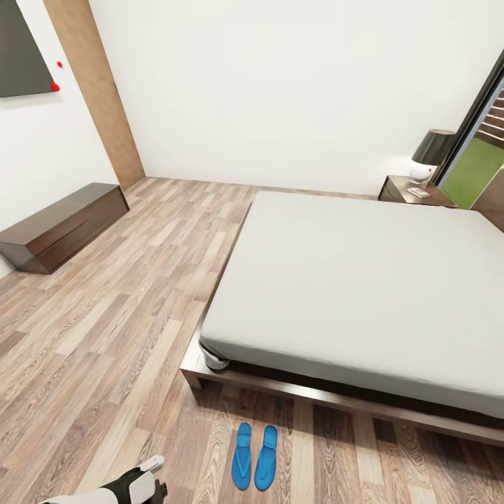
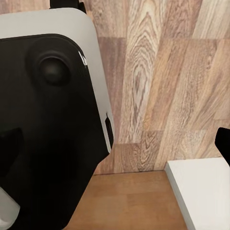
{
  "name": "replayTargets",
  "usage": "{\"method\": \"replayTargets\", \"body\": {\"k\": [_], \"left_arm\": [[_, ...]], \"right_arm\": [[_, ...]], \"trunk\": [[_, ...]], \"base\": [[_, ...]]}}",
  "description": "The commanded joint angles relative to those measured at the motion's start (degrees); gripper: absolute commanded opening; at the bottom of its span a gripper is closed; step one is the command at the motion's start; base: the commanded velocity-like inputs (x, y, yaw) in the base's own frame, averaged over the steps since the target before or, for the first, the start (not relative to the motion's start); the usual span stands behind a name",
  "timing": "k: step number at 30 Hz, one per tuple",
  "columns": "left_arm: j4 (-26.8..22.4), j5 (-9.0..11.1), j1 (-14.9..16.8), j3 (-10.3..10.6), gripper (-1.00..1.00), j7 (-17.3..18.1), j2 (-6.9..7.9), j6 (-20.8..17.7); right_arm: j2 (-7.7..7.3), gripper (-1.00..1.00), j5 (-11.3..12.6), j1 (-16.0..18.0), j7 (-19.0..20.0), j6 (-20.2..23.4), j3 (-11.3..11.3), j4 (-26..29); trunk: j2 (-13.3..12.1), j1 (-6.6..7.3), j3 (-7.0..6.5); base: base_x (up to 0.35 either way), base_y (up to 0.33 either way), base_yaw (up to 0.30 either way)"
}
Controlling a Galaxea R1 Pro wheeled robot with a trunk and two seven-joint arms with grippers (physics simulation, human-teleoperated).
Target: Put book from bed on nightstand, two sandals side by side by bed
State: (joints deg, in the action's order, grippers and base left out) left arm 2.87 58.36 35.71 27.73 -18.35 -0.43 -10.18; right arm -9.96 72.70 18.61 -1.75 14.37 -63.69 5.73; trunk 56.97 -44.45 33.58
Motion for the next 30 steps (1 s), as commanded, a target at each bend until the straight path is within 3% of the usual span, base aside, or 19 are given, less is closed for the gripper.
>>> {"method": "replayTargets", "body": {"k": [1, 30], "left_arm": [[0.06, 0.35, 0.06, 0.48, 1.0, -0.1, -0.05, -0.19], [0.04, 0.35, 0.06, 0.48, 1.0, -0.1, -0.1, -0.19]], "right_arm": [[-0.06, 1.0, 0.34, 0.02, -0.18, 0.22, -0.37, 0.16], [-0.06, 1.0, 0.34, 0.02, -0.18, 0.22, -0.38, 0.16]], "trunk": [[0.03, 0.0, 0.05], [0.03, 0.0, 0.05]], "base": [[0.0, 0.0, 0.0], [0.0, 0.0, 0.0]]}}
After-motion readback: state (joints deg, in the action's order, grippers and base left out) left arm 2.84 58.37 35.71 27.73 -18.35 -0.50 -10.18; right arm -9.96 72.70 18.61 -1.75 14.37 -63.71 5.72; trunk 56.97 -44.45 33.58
